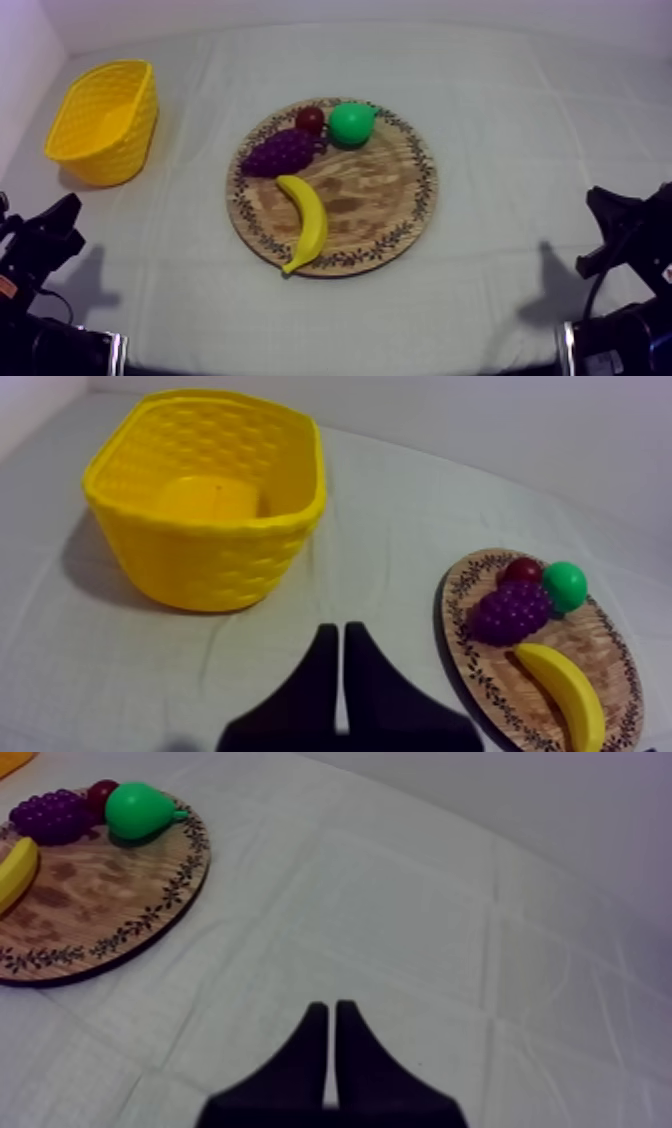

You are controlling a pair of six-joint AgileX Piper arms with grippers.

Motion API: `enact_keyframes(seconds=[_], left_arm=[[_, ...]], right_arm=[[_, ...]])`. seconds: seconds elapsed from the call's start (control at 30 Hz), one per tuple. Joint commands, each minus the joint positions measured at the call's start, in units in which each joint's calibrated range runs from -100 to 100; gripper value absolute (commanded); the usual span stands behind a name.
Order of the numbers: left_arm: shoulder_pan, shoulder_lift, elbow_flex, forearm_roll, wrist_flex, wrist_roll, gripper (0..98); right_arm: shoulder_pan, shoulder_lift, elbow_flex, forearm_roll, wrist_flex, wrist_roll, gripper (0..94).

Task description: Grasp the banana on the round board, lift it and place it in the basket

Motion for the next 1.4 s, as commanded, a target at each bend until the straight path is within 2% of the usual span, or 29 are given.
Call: enact_keyframes(seconds=[0.0,0.7,0.8,0.9,0.97,1.2,1.27,1.37], left_arm=[[0.0,0.0,0.0,0.0,0.0,0.0,0.2],[0.0,0.0,0.0,0.0,0.0,0.0,0.2],[-1.1,0.0,0.0,-0.02,0.0,0.2,0.2],[-1.4,0.0,0.0,-0.1,0.2,-3.9,0.2],[-1.5,0.0,0.0,-0.13,0.3,-5.3,0.2],[-1.8,0.0,0.0,-0.12,0.4,-0.6,0.5],[-1.8,0.1,-0.3,0.23,0.2,-0.8,0.6],[-1.7,2.2,-3.0,1.5,0.1,-2.9,0.7]], right_arm=[[0.0,0.0,0.0,0.0,0.0,0.0,0.5],[0.0,0.0,0.0,0.0,0.0,0.0,0.5],[0.0,0.0,0.0,0.0,0.0,0.0,0.5],[0.0,0.0,0.0,0.0,0.0,0.0,0.5],[0.0,0.0,0.0,0.0,0.0,0.0,0.5],[0.0,0.0,0.0,0.0,0.0,0.0,0.5],[0.0,0.0,0.0,0.0,0.0,0.0,0.5],[0.0,0.0,0.0,0.0,0.0,0.0,0.5]])
